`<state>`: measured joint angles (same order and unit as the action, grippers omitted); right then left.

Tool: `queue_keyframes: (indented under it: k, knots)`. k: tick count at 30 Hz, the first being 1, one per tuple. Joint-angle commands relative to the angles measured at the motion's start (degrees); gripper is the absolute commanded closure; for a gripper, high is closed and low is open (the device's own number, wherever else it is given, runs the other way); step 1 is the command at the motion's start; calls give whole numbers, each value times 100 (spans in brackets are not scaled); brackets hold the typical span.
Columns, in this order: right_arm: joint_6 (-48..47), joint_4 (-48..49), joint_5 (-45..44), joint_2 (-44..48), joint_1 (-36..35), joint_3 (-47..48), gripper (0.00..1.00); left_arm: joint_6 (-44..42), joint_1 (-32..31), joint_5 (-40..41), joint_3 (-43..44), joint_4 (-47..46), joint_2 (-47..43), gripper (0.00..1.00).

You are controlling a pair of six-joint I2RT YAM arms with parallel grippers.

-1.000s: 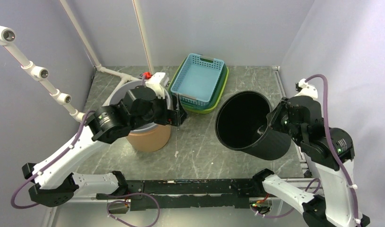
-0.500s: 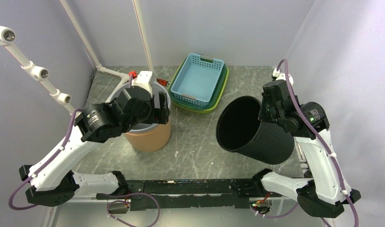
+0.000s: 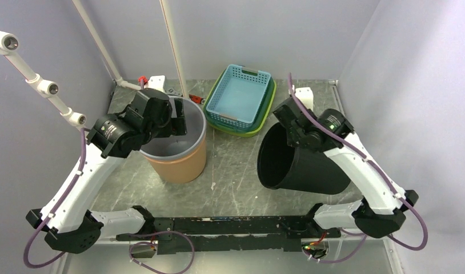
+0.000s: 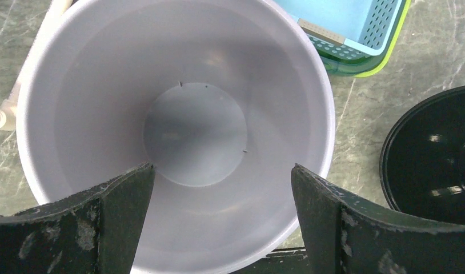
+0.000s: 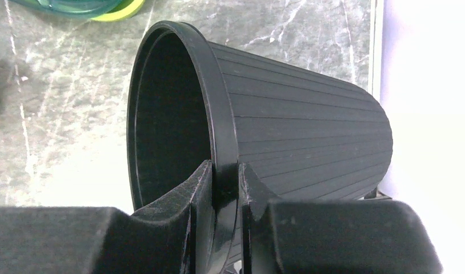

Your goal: Turn the large container upside down

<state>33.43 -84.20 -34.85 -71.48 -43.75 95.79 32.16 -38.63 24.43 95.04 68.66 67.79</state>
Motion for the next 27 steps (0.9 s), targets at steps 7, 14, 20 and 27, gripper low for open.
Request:
queue_keyframes:
  k: [7,14,20,27]
  knots:
    - [53,-175,-849,-811,-727,111,100,-162,267,-36,46,207,-236,6]
    - [438,-175,-1278,-1305,-1305,-111,100,-217,483,80,115,404,-215,6]
    - [652,-175,-1457,-1645,-1714,-132,100,-156,631,337,152,448,-330,6]
    - [1176,-175,-1695,-1875,-2221,-478,100,-173,770,544,147,736,-389,6]
